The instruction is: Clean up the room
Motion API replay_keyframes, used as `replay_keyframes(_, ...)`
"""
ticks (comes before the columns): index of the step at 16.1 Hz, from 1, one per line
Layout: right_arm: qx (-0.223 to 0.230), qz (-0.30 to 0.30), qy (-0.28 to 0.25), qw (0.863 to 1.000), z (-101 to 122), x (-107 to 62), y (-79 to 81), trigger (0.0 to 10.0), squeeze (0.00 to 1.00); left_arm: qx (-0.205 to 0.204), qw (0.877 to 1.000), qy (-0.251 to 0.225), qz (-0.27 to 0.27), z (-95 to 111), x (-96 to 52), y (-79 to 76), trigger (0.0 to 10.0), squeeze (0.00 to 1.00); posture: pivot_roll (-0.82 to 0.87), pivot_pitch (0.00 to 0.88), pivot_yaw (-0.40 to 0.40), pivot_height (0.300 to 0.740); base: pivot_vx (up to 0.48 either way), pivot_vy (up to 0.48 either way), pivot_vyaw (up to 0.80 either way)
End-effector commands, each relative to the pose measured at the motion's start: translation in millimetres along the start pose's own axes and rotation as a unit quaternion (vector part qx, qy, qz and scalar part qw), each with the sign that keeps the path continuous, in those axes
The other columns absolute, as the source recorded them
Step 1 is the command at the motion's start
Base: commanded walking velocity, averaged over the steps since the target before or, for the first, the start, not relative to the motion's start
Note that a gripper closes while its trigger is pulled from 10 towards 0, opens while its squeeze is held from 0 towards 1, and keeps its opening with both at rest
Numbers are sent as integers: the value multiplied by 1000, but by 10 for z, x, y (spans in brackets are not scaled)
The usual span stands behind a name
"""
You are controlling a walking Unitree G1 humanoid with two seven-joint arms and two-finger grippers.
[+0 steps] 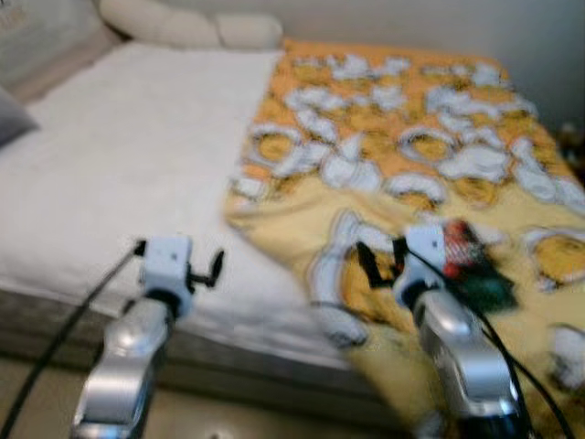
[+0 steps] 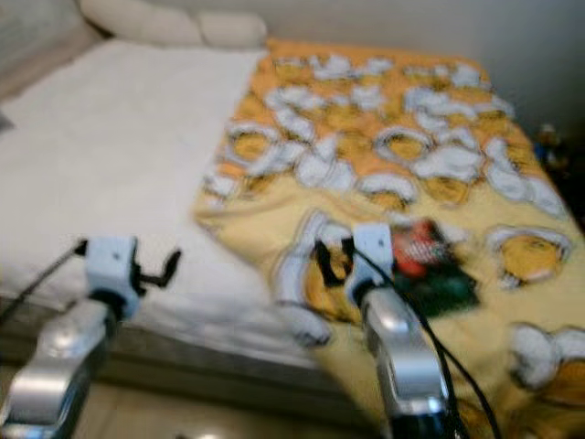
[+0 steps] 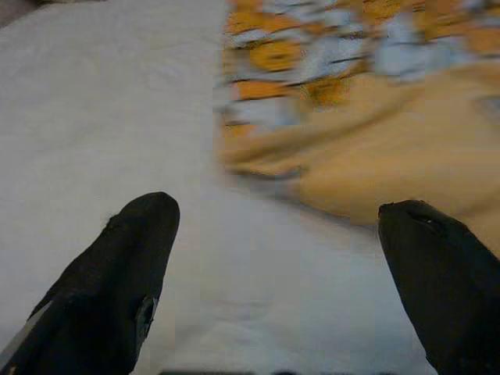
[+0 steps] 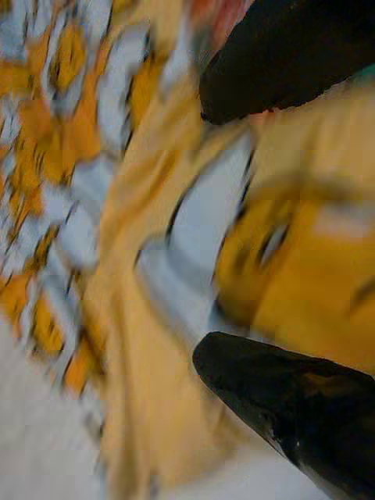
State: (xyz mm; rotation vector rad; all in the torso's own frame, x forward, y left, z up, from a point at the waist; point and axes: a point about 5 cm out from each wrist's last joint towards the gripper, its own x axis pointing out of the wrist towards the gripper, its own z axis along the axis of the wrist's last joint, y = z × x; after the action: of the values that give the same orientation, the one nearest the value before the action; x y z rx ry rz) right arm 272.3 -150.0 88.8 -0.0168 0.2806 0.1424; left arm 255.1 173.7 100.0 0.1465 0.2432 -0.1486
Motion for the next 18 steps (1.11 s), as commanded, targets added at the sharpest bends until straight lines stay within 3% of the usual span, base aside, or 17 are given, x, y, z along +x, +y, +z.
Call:
replay_keyframes(1,-2,4,-5,1000,34,4,18,10000,0,8,1000,-5,2,33,11,24,10000,855,-58,0,19,740,0,-439,0)
replay_keyframes(4,5,20,0,1000,10,1,18,10000,0,11,1000,-7,-4,47,13,-4,10000,851,-47,0,21,740,0,-437,0)
replay_keyframes(5,15,52,1,999,7,-8,79,10000,0,13,1000,-7,-5,47,1,3,10000,855,-46,0,22,740,0,-435,800)
replay_keyframes(10,14,98,12,995,-59,-59,194,10000,0,15,1000,-5,-7,30,-10,6,10000,847,-56,0,29,740,0,-435,800)
replay_keyframes(18,-1,119,33,992,-152,-60,142,10000,0,14,1000,-10,-6,8,-67,-29,10000,839,-47,0,10,740,0,-417,700)
